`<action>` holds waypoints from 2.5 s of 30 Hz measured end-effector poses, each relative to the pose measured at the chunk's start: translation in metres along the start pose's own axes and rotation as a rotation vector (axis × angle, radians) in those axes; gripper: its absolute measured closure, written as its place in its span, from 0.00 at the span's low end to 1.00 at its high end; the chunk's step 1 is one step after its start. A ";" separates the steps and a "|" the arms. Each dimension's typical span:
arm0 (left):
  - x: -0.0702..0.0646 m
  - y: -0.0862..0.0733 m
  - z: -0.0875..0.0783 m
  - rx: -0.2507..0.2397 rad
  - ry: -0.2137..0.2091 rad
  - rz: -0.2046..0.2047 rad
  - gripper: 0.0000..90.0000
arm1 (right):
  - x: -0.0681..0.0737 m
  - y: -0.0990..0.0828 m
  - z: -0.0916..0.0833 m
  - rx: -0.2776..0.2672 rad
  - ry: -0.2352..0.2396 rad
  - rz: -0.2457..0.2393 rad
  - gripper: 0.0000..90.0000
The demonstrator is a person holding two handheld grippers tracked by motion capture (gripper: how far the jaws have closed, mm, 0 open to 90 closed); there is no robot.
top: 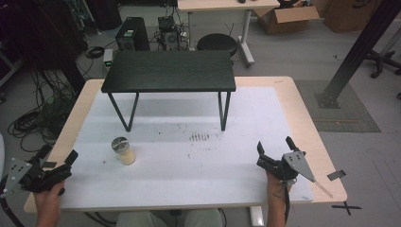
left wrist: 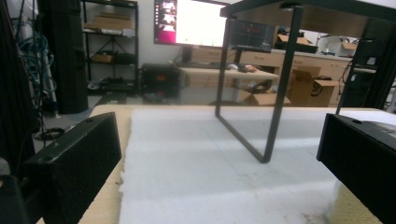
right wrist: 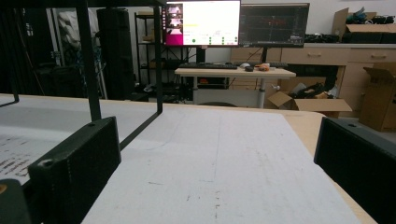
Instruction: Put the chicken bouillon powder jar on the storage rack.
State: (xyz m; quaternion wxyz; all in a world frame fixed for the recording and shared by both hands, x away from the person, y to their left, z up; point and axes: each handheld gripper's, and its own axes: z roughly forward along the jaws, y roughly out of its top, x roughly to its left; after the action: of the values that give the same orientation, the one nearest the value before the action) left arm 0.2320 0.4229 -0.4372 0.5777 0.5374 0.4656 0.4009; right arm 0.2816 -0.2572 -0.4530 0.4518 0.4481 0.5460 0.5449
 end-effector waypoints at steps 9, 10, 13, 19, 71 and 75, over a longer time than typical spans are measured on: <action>-0.009 0.012 -0.005 0.008 -0.063 0.006 0.00 | 0.000 0.000 0.000 0.002 0.000 -0.003 0.01; -0.010 0.013 -0.005 0.007 -0.067 0.001 0.00 | 0.000 0.000 0.000 0.003 0.000 -0.004 0.01; -0.014 0.017 -0.006 0.003 -0.081 -0.002 0.00 | 0.000 0.000 0.000 0.003 0.000 -0.005 0.01; -0.024 0.028 -0.008 -0.018 -0.091 -0.006 0.00 | 0.000 0.000 0.000 0.003 0.000 -0.005 0.01; -0.101 0.012 0.057 0.169 -0.298 0.128 0.01 | 0.000 0.000 0.000 -0.001 0.002 -0.007 0.01; -0.103 0.009 0.063 0.183 -0.297 0.141 0.01 | 0.000 0.000 0.000 -0.001 0.002 -0.006 0.01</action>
State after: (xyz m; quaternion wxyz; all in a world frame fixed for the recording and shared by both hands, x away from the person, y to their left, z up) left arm 0.2679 0.3088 -0.4180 0.5593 0.6723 0.3707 0.3127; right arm 0.2814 -0.2569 -0.4530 0.4531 0.4456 0.5475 0.5444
